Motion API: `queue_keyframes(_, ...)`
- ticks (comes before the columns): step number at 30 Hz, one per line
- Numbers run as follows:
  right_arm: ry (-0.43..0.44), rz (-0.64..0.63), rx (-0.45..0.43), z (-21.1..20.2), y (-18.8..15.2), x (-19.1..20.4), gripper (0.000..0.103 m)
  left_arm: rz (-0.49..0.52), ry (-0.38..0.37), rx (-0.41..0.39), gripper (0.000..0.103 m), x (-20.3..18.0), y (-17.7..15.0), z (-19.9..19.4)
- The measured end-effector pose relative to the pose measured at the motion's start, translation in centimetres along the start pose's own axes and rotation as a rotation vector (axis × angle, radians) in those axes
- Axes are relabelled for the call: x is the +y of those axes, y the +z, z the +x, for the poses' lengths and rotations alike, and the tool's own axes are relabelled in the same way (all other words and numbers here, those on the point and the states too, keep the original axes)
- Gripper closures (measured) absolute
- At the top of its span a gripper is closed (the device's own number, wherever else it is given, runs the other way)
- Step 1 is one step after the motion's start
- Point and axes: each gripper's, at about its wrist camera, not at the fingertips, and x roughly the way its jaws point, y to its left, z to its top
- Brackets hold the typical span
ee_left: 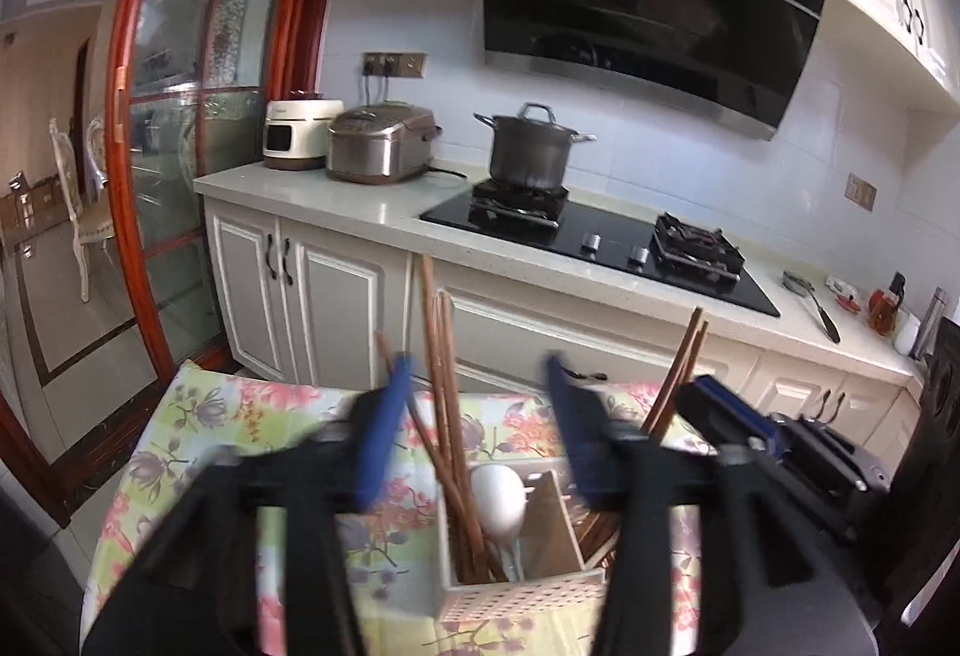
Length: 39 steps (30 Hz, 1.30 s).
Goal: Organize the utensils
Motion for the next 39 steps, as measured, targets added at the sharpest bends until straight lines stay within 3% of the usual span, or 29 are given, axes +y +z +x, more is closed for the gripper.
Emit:
queue_keyframes(3,-0.016,0.002,-0.01,-1.3,-0.1,-0.5,0.078,0.013,0.039,-0.03,0.035,0.4,-0.2,-1.2)
queue_keyframes(4,-0.021,0.0,-0.015,-1.8,-0.2,-0.6,0.074,0.017,0.048,-0.04,0.026,0.4,-0.4,-1.8)
queue_keyframes(6,-0.034,0.0,-0.024,-3.0,-0.5,-0.9,0.06,0.021,0.068,-0.075,0.013,0.6,-0.9,-3.3)
queue_keyframes(8,-0.049,0.002,-0.029,-4.6,-1.2,-1.0,0.058,0.025,0.089,-0.1,0.005,0.5,-1.6,-4.8)
queue_keyframes(14,-0.082,0.001,0.0,-8.4,-4.0,-0.4,0.037,0.063,0.109,-0.103,0.005,-0.3,-5.0,-8.5)
queue_keyframes(21,-0.09,-0.012,0.044,-11.4,-8.1,0.4,0.026,0.036,0.106,-0.08,0.005,-0.5,-10.3,-10.7)
queue_keyframes(28,-0.075,-0.007,0.078,-11.9,-9.5,0.3,0.019,0.029,0.123,-0.063,0.005,-0.4,-13.5,-11.3)
queue_keyframes(39,-0.075,-0.001,0.087,-12.9,-8.9,0.5,0.019,0.071,0.114,-0.066,0.005,-1.6,-13.4,-12.6)
